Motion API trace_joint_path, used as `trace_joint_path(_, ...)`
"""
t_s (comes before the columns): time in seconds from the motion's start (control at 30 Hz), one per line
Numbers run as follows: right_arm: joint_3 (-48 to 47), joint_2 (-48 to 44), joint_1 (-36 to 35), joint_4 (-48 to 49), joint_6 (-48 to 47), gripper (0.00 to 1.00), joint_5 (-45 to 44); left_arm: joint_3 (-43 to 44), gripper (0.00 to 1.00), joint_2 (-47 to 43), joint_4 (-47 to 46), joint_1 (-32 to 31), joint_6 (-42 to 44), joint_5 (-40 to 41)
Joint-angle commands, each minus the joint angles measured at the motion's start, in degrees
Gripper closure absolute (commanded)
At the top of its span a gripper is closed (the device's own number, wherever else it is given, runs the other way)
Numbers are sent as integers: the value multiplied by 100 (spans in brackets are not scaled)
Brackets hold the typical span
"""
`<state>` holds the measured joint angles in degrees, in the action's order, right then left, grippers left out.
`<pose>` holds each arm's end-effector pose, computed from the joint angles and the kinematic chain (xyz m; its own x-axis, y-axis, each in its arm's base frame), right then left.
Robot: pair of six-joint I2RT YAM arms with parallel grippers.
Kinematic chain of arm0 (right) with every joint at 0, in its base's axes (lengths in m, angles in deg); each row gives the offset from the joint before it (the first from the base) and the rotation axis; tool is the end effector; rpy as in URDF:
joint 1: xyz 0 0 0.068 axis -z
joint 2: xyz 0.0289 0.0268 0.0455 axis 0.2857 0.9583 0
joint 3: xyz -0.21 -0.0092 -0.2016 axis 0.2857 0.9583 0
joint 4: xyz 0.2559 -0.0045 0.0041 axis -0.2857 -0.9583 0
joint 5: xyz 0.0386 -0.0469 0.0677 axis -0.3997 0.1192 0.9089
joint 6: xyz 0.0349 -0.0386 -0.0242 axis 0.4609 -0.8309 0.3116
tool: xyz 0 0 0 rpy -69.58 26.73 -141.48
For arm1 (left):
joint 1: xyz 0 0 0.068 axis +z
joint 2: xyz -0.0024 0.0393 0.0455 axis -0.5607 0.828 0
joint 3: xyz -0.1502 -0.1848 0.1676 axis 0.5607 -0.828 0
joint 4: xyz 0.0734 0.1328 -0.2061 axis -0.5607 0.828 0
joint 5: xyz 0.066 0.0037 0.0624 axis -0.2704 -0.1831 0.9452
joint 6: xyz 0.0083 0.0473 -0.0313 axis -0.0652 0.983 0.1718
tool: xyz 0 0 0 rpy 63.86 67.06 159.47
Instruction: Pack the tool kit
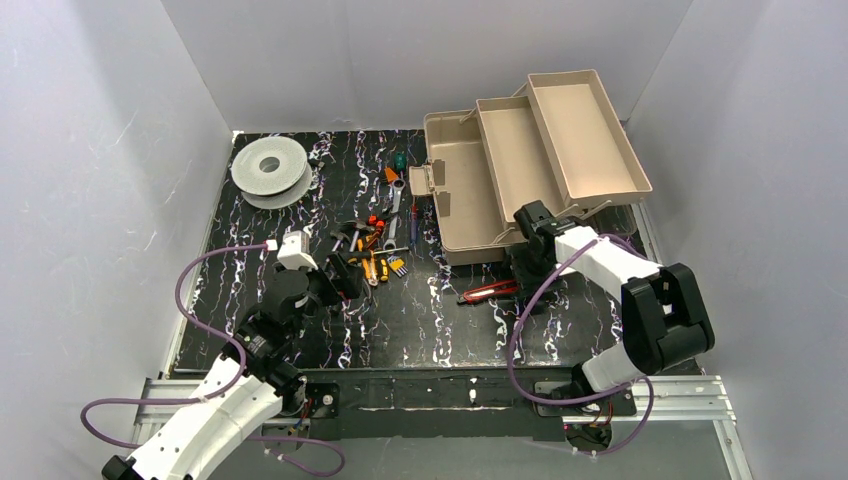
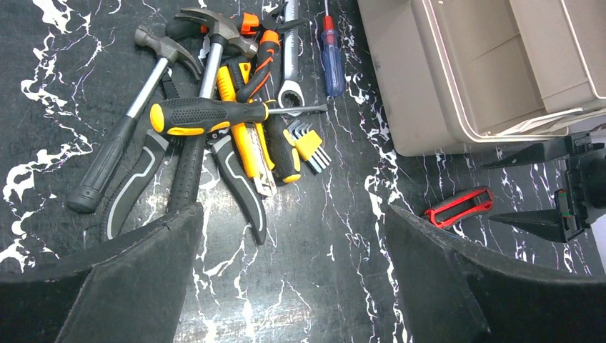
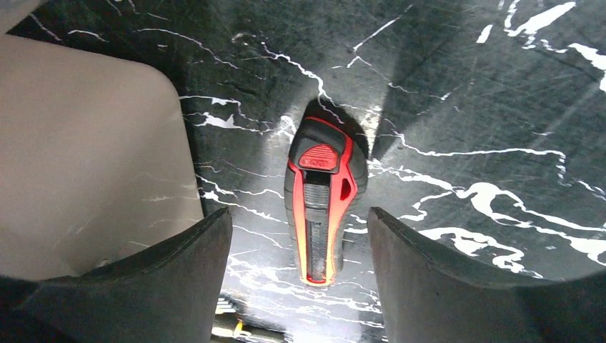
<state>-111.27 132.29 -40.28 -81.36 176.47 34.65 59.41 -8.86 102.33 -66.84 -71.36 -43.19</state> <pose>0.2405 0.1000 0.1997 -0.2506 0.9640 -0.0893 0.9373 0.2647 0.2266 0.1065 -0.0559 0.2640 -0.3548 -0.4169 -0.8369 0.1349 0.8629 -0.4870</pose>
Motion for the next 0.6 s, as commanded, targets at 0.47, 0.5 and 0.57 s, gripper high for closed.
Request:
trace_joint_path(0.47,571,96,-93,76,33,24,-24,99,2,-179,194,12,113,155)
trace_joint_path(0.5,532,185,-93,82,7,25,36,96,2,-191,211,12,120,171)
trace_joint_path(0.57,565,287,-88,135,20,29,147,102,2,-225,223,12,127,202)
